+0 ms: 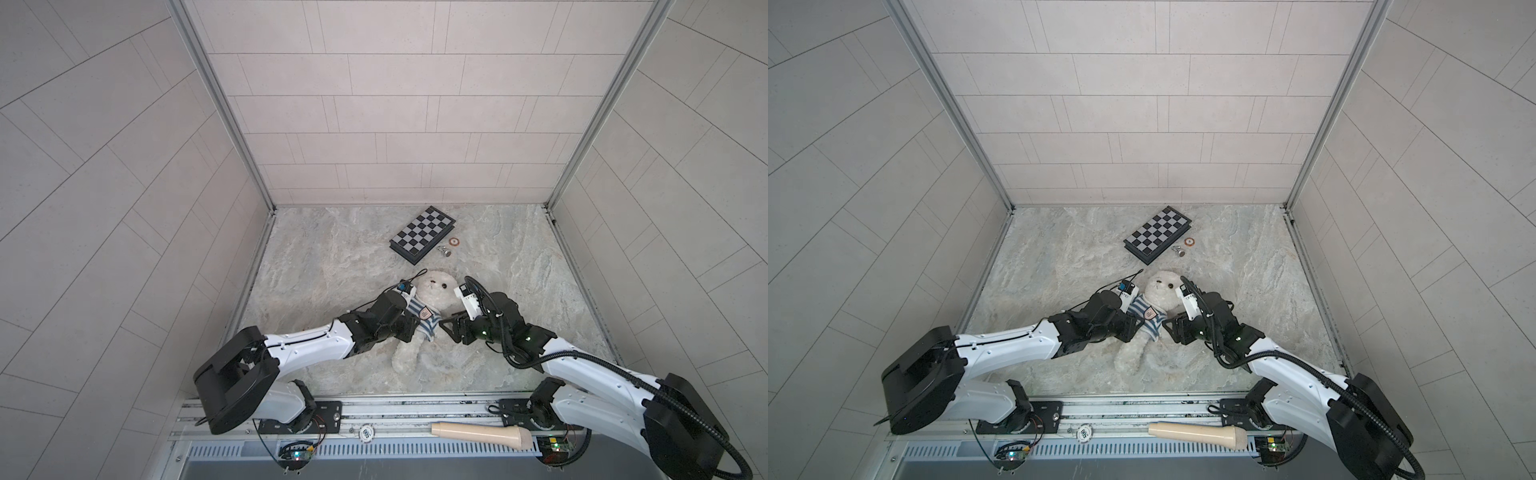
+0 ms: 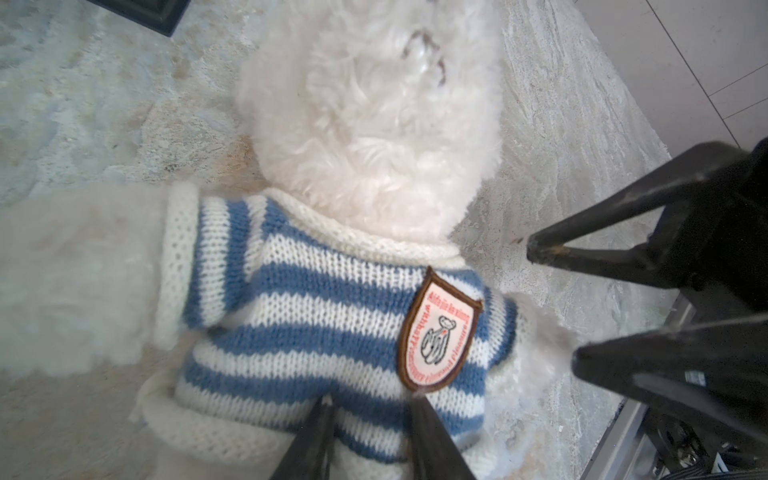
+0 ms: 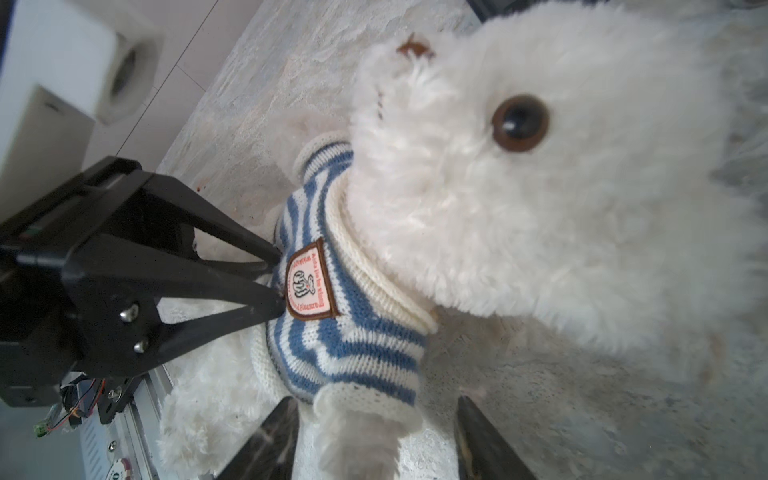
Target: Dress the teddy bear
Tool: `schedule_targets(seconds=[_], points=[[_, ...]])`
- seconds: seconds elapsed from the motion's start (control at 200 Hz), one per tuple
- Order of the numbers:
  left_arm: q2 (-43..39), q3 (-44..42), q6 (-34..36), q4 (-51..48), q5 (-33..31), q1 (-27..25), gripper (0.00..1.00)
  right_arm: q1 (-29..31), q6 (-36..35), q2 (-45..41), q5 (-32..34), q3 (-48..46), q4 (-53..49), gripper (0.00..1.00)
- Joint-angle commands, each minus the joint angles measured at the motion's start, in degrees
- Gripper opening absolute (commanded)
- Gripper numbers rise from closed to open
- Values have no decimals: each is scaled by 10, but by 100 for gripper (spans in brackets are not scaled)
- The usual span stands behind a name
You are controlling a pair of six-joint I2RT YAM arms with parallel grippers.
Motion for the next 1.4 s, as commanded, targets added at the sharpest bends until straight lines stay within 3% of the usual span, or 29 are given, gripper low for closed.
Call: schedule_targets(seconds=[0.0,0.195,0.531,0.616,0.991,1.397], points=[[-2,-15,-6,-14,-5,-4,34,9,21,-4,-4,-17,22,62],[-5,-26,-9,-5,-4,-5,33,9,29,20,6,-19,52,56],[-3,-46,-20,16,-9,-5,28,8,26,40,47,-31,27,15],[3,-47,-19,17,-14,-5,27,7,26,29,71,-38,19,9],[31,-68,-31,56,-10,0,23,2,11,-41,155,-61,-27,1],[-85,-37,-11,6,21,-1,32,9,-38,-24,94,-35,43,0]])
